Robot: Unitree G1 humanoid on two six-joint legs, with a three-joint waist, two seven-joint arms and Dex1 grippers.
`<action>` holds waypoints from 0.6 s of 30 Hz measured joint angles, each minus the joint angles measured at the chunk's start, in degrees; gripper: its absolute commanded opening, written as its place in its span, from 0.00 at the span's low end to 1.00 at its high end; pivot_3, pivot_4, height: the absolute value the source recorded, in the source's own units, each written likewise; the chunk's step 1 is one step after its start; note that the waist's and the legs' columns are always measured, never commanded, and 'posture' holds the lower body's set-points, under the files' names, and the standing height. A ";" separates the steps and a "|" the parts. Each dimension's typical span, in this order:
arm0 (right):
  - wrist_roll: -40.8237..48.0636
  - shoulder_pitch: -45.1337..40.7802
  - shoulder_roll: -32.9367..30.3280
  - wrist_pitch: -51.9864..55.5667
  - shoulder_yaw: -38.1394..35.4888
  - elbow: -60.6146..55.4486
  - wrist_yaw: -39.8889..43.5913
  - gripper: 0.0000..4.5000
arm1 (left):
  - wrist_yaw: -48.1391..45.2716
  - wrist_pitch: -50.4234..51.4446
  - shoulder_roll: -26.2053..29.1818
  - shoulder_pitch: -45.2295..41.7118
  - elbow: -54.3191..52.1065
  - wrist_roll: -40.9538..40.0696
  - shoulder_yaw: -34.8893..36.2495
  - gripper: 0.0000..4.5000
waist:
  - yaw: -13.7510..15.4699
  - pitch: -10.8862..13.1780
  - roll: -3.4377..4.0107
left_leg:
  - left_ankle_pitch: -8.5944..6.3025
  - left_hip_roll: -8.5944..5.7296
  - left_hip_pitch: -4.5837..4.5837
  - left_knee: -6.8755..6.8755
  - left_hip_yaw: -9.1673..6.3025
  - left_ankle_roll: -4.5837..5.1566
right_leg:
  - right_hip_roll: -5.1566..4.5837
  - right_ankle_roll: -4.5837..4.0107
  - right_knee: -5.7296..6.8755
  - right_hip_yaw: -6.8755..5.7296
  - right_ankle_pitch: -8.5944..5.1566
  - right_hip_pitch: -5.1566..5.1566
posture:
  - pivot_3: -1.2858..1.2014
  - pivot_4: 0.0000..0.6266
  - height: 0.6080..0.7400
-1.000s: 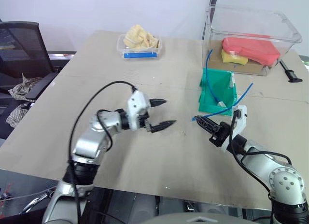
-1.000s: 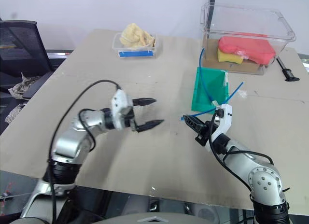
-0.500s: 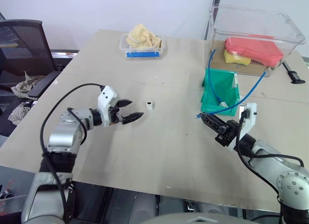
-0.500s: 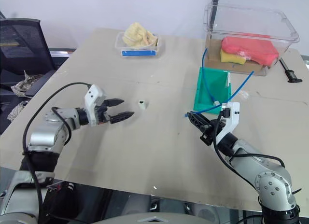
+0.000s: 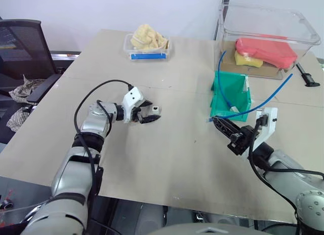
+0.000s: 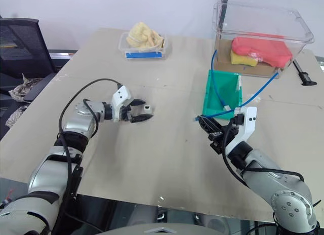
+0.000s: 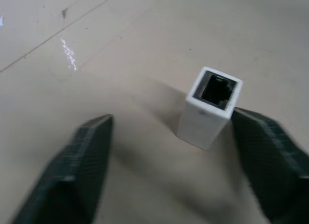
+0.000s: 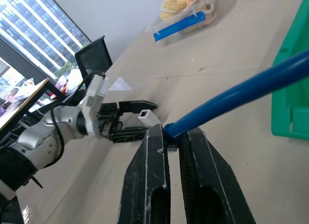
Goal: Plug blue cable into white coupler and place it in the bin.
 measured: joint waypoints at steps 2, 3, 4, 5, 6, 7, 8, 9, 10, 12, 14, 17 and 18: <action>0.49 0.39 -0.96 -0.42 -0.05 -0.42 -0.67 0.00 | -1.07 -1.60 -0.09 -0.50 1.35 0.45 0.05 0.29 | 0.02 -0.01 -0.01 | 0.00 0.00 -0.01 0.02 0.00 0.00 | 0.00 -0.01 0.00 0.00 0.01 0.00 | 0.52 0.24 1.00; 0.66 0.61 -1.56 -0.68 -0.19 -0.50 -0.80 0.00 | -1.76 -2.38 -0.09 -0.54 1.95 0.50 0.14 0.17 | 0.03 -0.01 -0.01 | 0.00 0.00 0.00 0.02 0.01 0.00 | -0.01 -0.01 0.00 0.00 0.01 0.01 | 0.52 0.24 1.00; 0.76 0.86 -1.93 -0.78 -0.43 -0.51 -0.83 0.00 | -2.19 -2.90 -0.12 -0.55 2.22 0.50 0.25 0.08 | 0.04 -0.01 -0.01 | 0.00 0.00 -0.01 0.02 0.00 0.00 | -0.01 -0.01 0.00 -0.01 0.01 0.01 | 0.52 0.24 1.00; 0.84 1.07 -2.28 -0.85 -0.58 -0.51 -0.83 0.00 | -2.62 -3.29 -0.13 -0.54 2.39 0.50 0.31 0.08 | 0.04 -0.02 -0.02 | 0.00 0.00 -0.01 0.02 0.00 0.00 | 0.00 -0.02 0.00 -0.01 0.01 0.01 | 0.52 0.24 1.00; 0.87 1.16 -2.87 -1.02 -0.59 -0.51 -0.77 0.00 | -3.48 -3.64 -0.18 -0.53 2.51 0.39 0.56 0.08 | 0.04 -0.02 -0.02 | 0.00 0.00 -0.01 0.03 0.00 0.00 | 0.00 -0.02 0.00 0.00 0.01 0.01 | 0.52 0.24 1.00; 0.80 1.19 -3.50 -1.14 -0.67 -0.51 -0.61 0.00 | -4.50 -3.75 -0.25 -0.46 2.44 0.31 0.57 0.08 | 0.04 -0.02 -0.02 | 0.00 0.00 -0.01 0.03 0.00 0.00 | 0.00 -0.02 0.00 -0.01 0.01 0.01 | 0.52 0.24 1.00; 0.56 1.19 -4.14 -1.19 -0.76 -0.51 -0.33 0.00 | -5.48 -3.78 -0.37 -0.25 2.06 0.24 0.58 0.08 | 0.03 -0.02 -0.02 | 0.00 0.00 -0.01 0.04 0.00 0.00 | 0.01 -0.02 0.01 -0.01 0.01 0.01 | 0.52 0.24 1.00; 0.10 1.18 -4.98 -1.23 -0.90 -0.48 0.22 0.00 | -6.91 -3.71 -0.66 0.19 1.13 0.10 0.54 0.08 | 0.04 -0.02 -0.02 | 0.00 0.00 -0.02 0.05 0.00 0.00 | 0.02 -0.02 0.01 -0.01 0.01 0.01 | 0.52 0.24 1.00; -0.42 1.14 -5.74 -1.23 -0.92 -0.49 0.83 0.00 | -7.95 -3.09 -0.94 1.12 -0.80 -0.20 0.50 0.08 | 0.04 -0.02 -0.02 | 0.00 0.00 -0.02 0.05 0.01 0.00 | 0.01 -0.02 0.00 0.00 0.01 0.01 | 0.52 0.24 1.00; -2.09 1.03 -7.55 -1.21 -0.95 -0.36 2.34 0.00 | -9.96 -1.21 -1.87 3.08 -5.51 -1.12 -0.03 0.08 | 0.06 -0.02 -0.02 | 0.00 0.00 -0.03 0.06 0.00 0.00 | 0.00 -0.02 0.00 0.00 0.01 0.01 | 0.52 0.24 1.00; -5.92 0.07 -11.14 -0.87 -0.47 0.09 5.95 0.00 | -11.37 3.19 -2.99 6.65 -15.27 -1.93 -1.51 0.08 | 0.05 -0.02 -0.01 | 0.00 -0.01 -0.03 0.09 0.01 0.01 | -0.02 -0.02 0.01 0.04 0.01 0.03 | 0.52 0.24 1.00; -10.98 -2.01 -14.79 -0.45 1.25 0.96 10.93 0.00 | -11.14 8.07 -5.58 8.72 -24.97 -1.91 -4.79 0.08 | 0.17 -0.02 -0.02 | 0.00 -0.02 -0.01 0.15 -0.03 0.01 | 0.03 -0.01 0.05 0.01 0.01 0.04 | 0.52 0.24 1.00; -13.46 -3.39 -16.57 0.16 3.05 1.54 13.80 0.00 | -10.20 10.38 -6.51 9.12 -28.43 -1.80 -5.68 0.08 | 0.15 -0.02 -0.03 | 0.00 -0.01 -0.01 0.17 -0.06 0.01 | 0.12 0.02 0.04 0.01 -0.01 0.04 | 0.52 0.24 1.00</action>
